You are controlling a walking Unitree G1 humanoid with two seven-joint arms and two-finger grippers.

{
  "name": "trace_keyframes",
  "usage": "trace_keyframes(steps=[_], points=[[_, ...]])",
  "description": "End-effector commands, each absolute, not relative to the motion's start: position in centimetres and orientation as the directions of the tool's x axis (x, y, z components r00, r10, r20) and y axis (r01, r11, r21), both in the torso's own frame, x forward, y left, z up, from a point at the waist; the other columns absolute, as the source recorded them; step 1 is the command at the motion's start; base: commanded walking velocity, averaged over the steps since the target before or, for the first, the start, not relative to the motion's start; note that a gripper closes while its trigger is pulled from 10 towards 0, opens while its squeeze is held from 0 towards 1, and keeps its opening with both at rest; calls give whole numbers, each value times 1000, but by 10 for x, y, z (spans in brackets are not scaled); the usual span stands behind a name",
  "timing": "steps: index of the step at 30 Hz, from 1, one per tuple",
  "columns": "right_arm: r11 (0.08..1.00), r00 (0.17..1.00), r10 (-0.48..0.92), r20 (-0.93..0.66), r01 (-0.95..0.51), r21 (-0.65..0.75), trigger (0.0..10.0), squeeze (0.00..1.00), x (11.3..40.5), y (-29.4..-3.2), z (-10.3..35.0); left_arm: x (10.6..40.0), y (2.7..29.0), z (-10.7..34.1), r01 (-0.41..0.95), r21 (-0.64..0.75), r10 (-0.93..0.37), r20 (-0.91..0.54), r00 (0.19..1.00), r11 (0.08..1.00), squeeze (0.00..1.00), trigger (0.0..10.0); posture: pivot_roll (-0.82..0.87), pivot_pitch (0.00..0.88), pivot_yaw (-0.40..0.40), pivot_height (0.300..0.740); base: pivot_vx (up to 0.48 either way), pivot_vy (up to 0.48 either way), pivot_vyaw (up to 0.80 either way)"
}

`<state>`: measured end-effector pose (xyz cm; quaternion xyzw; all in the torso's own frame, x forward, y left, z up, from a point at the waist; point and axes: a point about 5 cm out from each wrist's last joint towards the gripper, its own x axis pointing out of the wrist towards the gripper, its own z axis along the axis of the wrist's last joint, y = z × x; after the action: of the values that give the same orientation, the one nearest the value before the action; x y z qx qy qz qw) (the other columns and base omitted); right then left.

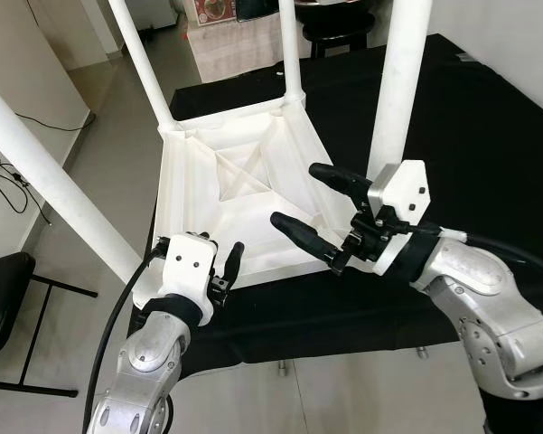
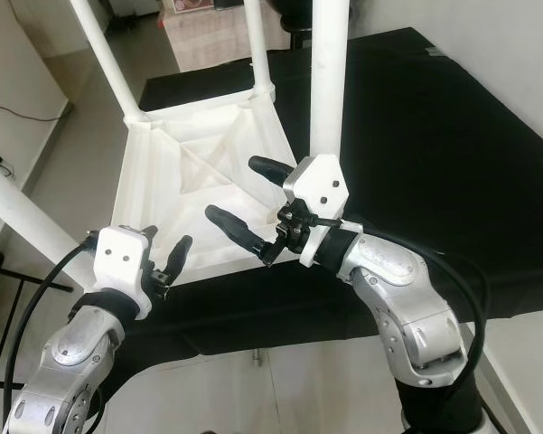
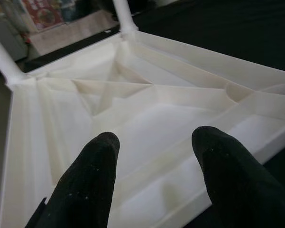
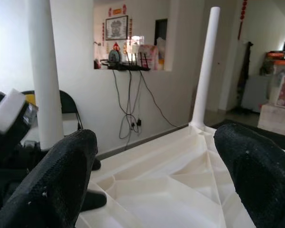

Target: Building children table

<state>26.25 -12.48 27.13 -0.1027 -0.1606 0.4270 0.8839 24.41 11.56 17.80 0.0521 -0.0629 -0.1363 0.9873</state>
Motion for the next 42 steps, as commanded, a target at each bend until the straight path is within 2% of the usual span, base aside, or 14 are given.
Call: trace_keyframes(steps=[1, 5, 6, 7, 8, 9, 10, 11, 22, 27, 31, 33, 35, 42], points=[[613, 564, 789, 243, -713, -340, 10000, 1000, 259, -124, 284, 241, 117, 176, 282, 129, -295, 93, 951, 951, 0, 10000, -100, 120, 137, 740, 0, 0, 0], [681, 597, 731, 331, -608, -407, 10000, 1000, 265, -129, 311, 238, 115, 174, 309, 131, -321, 82, 943, 942, 0, 10000, -98, 118, 139, 740, 0, 0, 0], [760, 621, 642, 449, -440, -478, 10000, 996, 270, -137, 347, 237, 115, 173, 320, 136, -332, 76, 940, 938, 0, 10000, -101, 120, 140, 740, 0, 0, 0], [812, 624, 563, 542, -296, -502, 10000, 714, 271, -144, 373, 237, 115, 172, 321, 141, -334, 73, 940, 936, 0, 10000, -101, 117, 140, 740, 0, 0, 0], [812, 624, 563, 542, -296, -502, 10000, 714, 271, -144, 373, 237, 115, 172, 321, 141, -334, 73, 940, 936, 0, 10000, -101, 117, 140, 740, 0, 0, 0], [841, 617, 508, 600, -204, -502, 10000, 376, 269, -150, 389, 237, 115, 172, 320, 144, -333, 73, 940, 936, 0, 10000, -101, 116, 140, 740, 0, 0, 0], [841, 617, 508, 600, -204, -502, 10000, 376, 269, -150, 389, 237, 115, 172, 320, 144, -333, 73, 940, 936, 0, 10000, -101, 116, 140, 740, 0, 0, 0], [856, 611, 474, 634, -151, -495, 10000, 0, 267, -154, 399, 237, 115, 172, 319, 146, -332, 74, 940, 936, 0, 10000, -99, 117, 140, 740, 0, 0, 0], [893, 592, 354, 724, 15, -449, 10000, 0, 261, -176, 432, 236, 114, 172, 324, 150, -338, 78, 938, 934, 0, 10000, -101, 111, 143, 740, 0, 0, 0], [894, 693, 210, 690, 149, -422, 10000, 0, 280, -197, 420, 237, 114, 173, 321, 154, -336, 83, 938, 934, 0, 10000, -103, 115, 141, 740, 0, 0, 0], [906, 775, 229, 589, 51, -420, 10000, 0, 293, -195, 396, 237, 115, 174, 316, 155, -332, 87, 939, 936, 0, 10000, -99, 122, 137, 740, 0, 0, 0], [906, 836, 343, 429, -173, -386, 10000, 0, 304, -177, 357, 236, 115, 176, 309, 155, -325, 91, 941, 938, 0, 10000, -86, 128, 135, 740, 0, 0, 0], [906, 859, 375, 349, -260, -334, 10000, 0, 308, -170, 337, 236, 117, 177, 301, 157, -318, 96, 943, 941, 0, 10000, -81, 135, 132, 740, 0, 0, 0], [942, 925, 282, 256, -216, -258, 10000, 0, 322, -180, 316, 234, 122, 180, 259, 154, -278, 114, 954, 953, 0, 10000, -75, 141, 126, 740, 0, 0, 0]])
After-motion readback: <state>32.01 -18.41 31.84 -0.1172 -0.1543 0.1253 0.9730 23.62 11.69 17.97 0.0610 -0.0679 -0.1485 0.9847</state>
